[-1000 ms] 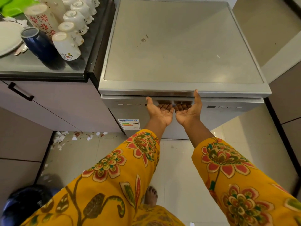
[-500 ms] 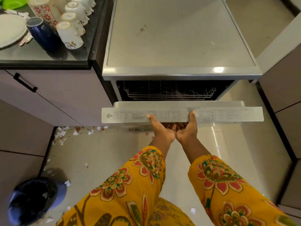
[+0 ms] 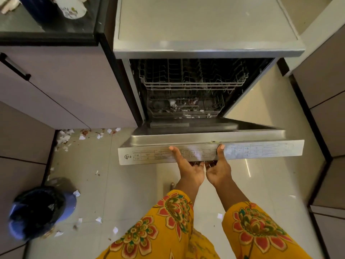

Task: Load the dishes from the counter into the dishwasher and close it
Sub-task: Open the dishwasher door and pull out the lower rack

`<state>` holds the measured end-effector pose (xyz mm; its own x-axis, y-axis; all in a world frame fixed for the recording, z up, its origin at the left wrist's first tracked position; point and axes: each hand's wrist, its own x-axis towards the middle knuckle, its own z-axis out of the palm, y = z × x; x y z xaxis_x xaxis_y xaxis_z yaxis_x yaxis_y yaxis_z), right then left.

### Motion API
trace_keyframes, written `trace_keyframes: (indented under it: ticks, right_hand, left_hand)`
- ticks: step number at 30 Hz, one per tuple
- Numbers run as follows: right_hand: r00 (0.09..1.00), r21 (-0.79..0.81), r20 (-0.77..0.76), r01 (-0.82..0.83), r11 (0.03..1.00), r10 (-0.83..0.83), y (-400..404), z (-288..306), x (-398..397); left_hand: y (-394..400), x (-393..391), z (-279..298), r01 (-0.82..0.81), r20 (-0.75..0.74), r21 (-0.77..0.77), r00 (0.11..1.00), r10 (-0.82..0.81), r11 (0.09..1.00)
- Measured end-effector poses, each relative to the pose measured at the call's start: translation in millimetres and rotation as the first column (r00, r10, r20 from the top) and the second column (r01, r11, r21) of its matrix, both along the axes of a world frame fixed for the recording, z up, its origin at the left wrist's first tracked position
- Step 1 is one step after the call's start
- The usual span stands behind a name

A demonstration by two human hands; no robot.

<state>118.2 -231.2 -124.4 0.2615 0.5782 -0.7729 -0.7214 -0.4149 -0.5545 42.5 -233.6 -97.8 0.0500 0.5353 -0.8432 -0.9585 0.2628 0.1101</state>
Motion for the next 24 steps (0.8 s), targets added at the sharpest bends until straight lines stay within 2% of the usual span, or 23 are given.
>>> trace_keyframes:
  ticks: [7,13,19,22,24]
  right_hand:
    - [0.999,-0.038,-0.046,0.003,0.999,-0.005,-38.1,-17.4,6.6]
    - [0.998,-0.081,-0.027,-0.055,0.995,0.053,-61.2,-32.5,10.6]
    - [0.988,-0.218,0.026,-0.142,0.966,0.151,-96.8,-53.3,20.5]
    - [0.981,-0.324,0.118,-0.111,0.940,0.157,-108.6,-63.4,22.0]
    - [0.927,-0.425,0.337,-0.008,0.905,0.167,-110.5,-65.2,22.3]
  left_hand:
    - [-28.9,4.6,-25.7,0.077,-0.119,-0.054,0.989,-0.083,0.996]
    - [-49.7,-1.6,-47.2,0.147,-0.223,-0.216,0.955,-0.196,0.965]
    - [-90.0,-6.0,-64.7,0.210,-0.296,-0.407,0.890,-0.346,0.889]
    - [-92.5,-9.6,-62.4,0.175,-0.338,-0.523,0.856,-0.392,0.834]
    - [-88.0,-14.6,-59.1,0.146,-0.409,-0.598,0.790,-0.457,0.788]
